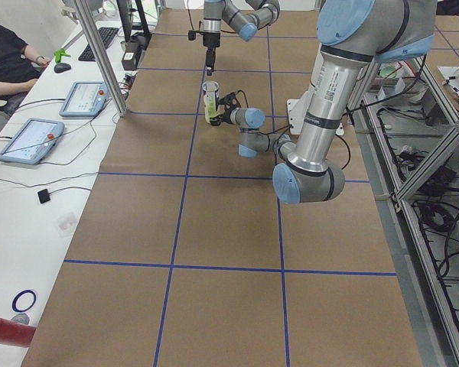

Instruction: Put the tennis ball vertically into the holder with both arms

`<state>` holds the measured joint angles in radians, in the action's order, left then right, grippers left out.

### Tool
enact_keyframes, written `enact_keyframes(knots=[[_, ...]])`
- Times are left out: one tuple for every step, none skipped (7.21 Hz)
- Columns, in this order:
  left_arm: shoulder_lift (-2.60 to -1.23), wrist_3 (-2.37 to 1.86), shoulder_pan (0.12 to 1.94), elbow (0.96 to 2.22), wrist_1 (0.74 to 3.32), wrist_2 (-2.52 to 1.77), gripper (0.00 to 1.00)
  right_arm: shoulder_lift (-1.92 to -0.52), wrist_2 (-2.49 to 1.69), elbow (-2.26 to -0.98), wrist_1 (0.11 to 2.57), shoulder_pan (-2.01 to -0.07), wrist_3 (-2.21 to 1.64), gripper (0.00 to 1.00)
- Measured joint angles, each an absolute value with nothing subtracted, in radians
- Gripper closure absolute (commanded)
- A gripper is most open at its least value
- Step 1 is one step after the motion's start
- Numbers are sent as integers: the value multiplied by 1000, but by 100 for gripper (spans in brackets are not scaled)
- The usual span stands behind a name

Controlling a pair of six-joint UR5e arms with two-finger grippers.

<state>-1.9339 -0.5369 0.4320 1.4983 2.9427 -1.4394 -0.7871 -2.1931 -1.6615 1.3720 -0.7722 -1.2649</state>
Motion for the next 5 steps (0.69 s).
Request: enact_keyframes(knots=[[-1908, -537, 473, 1545, 2871, -1515, 1, -814, -2228, -1669, 1382, -814, -1244, 0], [-1900, -541, 526, 1577, 2786, -1572, 0, -848, -2254, -1672, 1387, -856, -1210, 0], [-1904, -566, 603, 1594, 2693, -1603, 0, -901, -2271, -1672, 1389, -908, -1149, 1], [-1919, -605, 715, 1602, 2562, -1657, 0, -967, -2291, -1666, 1390, -975, -1043, 0], [-1950, -624, 826, 1603, 2393, -1761, 0, -1023, -2304, -1647, 1391, -1035, -925, 1]])
